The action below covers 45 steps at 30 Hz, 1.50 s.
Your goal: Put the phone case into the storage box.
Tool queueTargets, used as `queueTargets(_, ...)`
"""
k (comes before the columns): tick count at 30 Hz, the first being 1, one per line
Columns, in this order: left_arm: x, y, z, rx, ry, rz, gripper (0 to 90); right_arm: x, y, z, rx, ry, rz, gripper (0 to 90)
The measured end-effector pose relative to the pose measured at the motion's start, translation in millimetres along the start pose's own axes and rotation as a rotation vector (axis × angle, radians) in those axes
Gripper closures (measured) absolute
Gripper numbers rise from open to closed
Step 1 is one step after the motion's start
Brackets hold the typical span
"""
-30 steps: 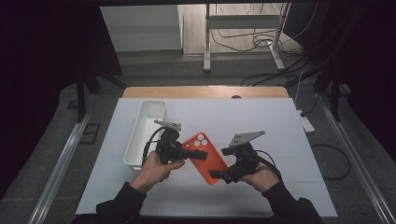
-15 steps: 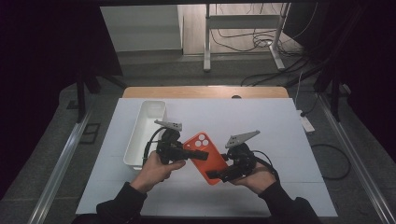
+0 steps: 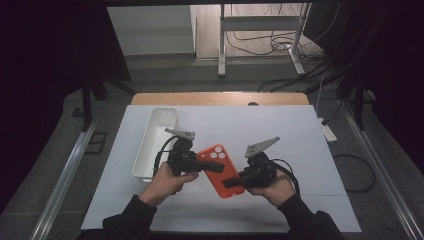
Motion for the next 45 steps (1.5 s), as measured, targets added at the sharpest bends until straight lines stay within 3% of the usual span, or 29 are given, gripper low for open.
queueTargets(8,-1.6,2.4,-3.0,0.015,0.025,-0.016,69.1,-1.0,-4.2,-3.4,-0.024,0.011,0.020,85.1)
queueTargets(15,-6.2,1.2,-6.6,0.052,0.054,-0.096,52.5,-4.8,-2.0,-5.2,-0.040,0.037,0.069,85.0)
queueTargets(16,-6.9,0.9,-7.2,0.062,0.057,-0.109,52.5,-4.8,-2.0,-5.2,-0.040,0.037,0.069,85.0)
queueTargets(21,-9.1,0.9,-9.1,0.133,0.054,-0.209,35.6,-8.0,1.3,-6.1,-0.050,0.053,0.128,85.0)
queueTargets(29,-13.5,-2.6,-10.7,0.184,0.054,-0.346,14.0,-13.7,5.3,-7.5,-0.077,0.078,0.232,84.9)
queueTargets(33,-16.9,-5.0,-11.0,0.188,0.046,-0.407,4.0,-16.8,7.4,-8.4,-0.089,0.091,0.288,84.8)
queueTargets(34,-16.9,-5.0,-11.0,0.188,0.046,-0.407,2.6,-16.8,7.4,-8.4,-0.089,0.091,0.288,84.8)
queueTargets(39,-20.0,-8.8,-10.2,0.192,0.025,-0.490,1.8,-19.7,8.9,-9.1,-0.105,0.103,0.339,84.8)
queueTargets(45,-20.5,-8.6,-9.6,0.199,0.016,-0.490,0.1,-20.2,10.3,-8.8,-0.120,0.102,0.388,84.8)
Point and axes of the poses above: each handheld gripper's, and its own axes: x roughly forward along the jaws, z roughly out of its underside, y roughly to its right, the point moved 5 cm from there along x, roughly forward along the jaws, and after that the axes turned 7 degrees about y, right-handed, at the moved point
